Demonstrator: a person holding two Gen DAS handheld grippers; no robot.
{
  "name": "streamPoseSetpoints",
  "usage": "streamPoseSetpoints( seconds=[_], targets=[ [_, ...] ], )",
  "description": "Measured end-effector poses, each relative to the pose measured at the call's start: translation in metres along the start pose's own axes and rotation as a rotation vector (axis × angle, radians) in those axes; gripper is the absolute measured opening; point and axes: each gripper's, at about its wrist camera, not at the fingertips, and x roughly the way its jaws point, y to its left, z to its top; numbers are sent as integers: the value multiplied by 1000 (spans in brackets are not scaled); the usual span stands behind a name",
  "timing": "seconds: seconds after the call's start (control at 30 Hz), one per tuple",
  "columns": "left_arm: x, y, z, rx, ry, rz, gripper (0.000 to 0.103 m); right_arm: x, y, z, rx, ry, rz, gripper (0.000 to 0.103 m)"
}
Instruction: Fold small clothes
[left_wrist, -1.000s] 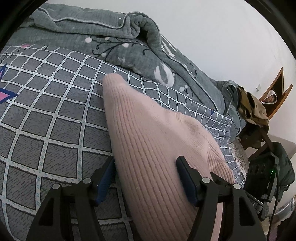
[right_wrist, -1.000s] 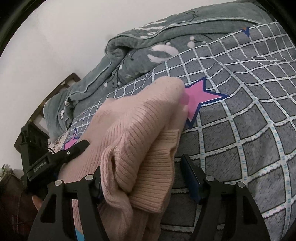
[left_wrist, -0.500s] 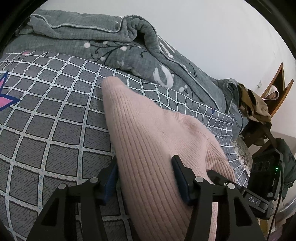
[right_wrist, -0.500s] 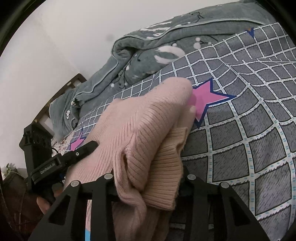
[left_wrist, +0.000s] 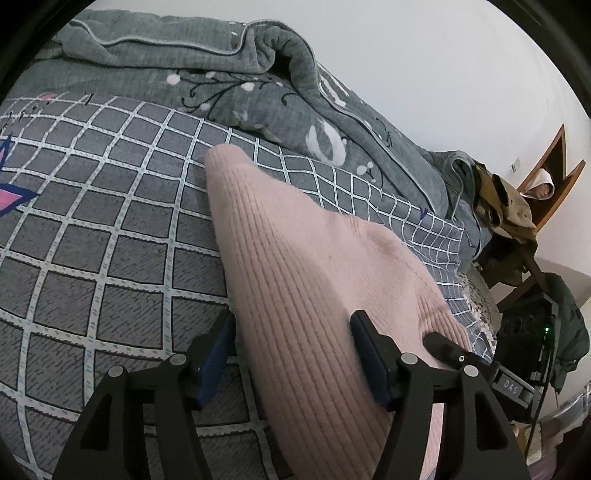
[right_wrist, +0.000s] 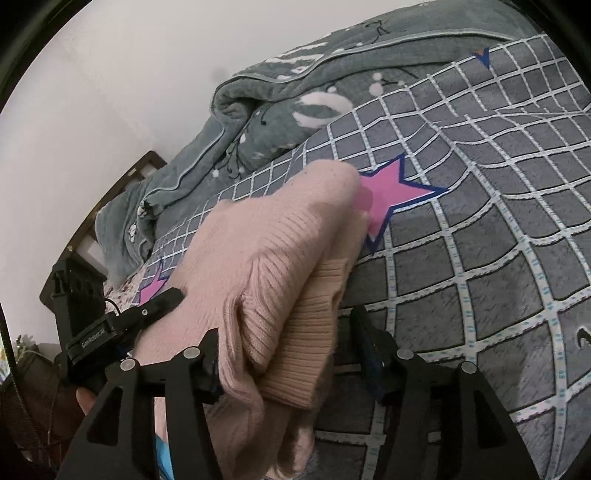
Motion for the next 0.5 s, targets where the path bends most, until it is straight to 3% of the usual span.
streamPoseSetpoints(
  seconds=[0.1, 0.23, 0.27, 0.3, 0.33, 0.5],
  targets=[
    [5, 1, 2, -18, 14, -18, 60, 9, 5, -1, -16, 11, -50, 59],
    [10, 2, 3, -43, 16, -30, 49, 19, -2, 6, 32, 56, -9, 59],
    [10, 1, 3, -39, 11, -30, 47, 21, -5, 7, 47, 68, 17, 57],
    [8, -1, 3, -33, -1, -29, 42, 22, -6, 8, 53, 73, 36, 43],
    [7, -2, 4, -27, -12, -30, 39, 24, -6, 8, 66, 87, 88, 39],
    [-4, -8, 13, -8, -90, -31, 36, 16, 9, 14, 33, 28, 88, 31]
  ],
)
